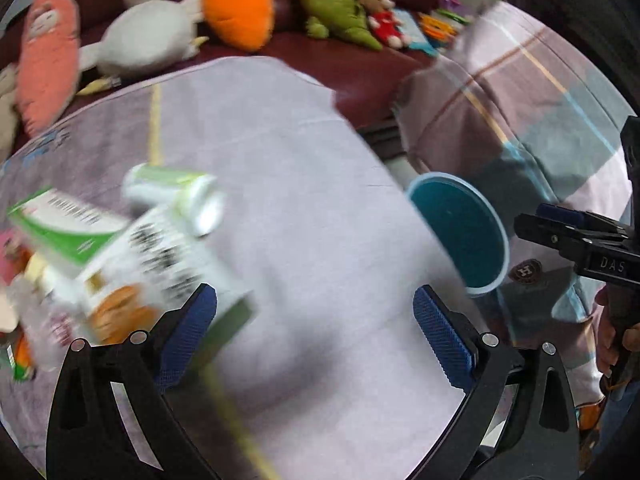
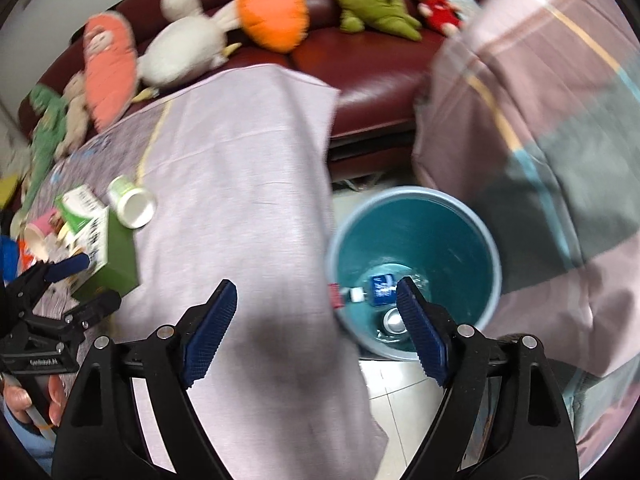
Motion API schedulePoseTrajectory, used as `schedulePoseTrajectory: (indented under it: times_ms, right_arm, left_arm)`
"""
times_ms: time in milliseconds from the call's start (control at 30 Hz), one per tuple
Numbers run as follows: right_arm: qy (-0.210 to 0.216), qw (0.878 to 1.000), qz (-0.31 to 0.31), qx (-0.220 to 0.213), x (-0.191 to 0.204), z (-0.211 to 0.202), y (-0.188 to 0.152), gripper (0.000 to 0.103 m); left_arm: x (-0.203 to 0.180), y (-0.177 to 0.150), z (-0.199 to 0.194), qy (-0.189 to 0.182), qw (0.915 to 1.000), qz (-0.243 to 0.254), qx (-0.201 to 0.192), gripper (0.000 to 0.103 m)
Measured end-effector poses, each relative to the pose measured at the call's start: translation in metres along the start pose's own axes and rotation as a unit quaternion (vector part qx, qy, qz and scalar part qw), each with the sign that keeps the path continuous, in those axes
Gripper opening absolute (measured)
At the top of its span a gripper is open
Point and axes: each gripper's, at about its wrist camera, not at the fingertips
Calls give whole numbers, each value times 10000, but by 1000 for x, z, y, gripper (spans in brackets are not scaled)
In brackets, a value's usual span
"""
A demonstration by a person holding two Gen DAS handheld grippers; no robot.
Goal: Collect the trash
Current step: 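Return both tools to the table and grasp the green pastry box with the right tool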
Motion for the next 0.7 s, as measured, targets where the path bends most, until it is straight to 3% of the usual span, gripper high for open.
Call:
schedulePoseTrajectory:
  times_ms: [233,467,700]
  right_arm:
    - [64,9976,-684,109,78,0,-2,78]
    - [125,9873,-1549,329,174,16,-21,82]
    - [51,9767,-2073,547,243,47,-35,82]
  left_arm:
    - [76,-33,-35,295,9975,-615,-173,99]
    - [155,-82,-59,545,9891,-1335,-283,99]
    - [199,-114,-63,714,9836,-1647,-169,99]
Point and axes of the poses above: each gripper's, at about its wrist camera, not at the fingertips, and z roughly the way its jaws point, x to its left, y to its top, and after that the axes turned 5 degrees about z, right-handed
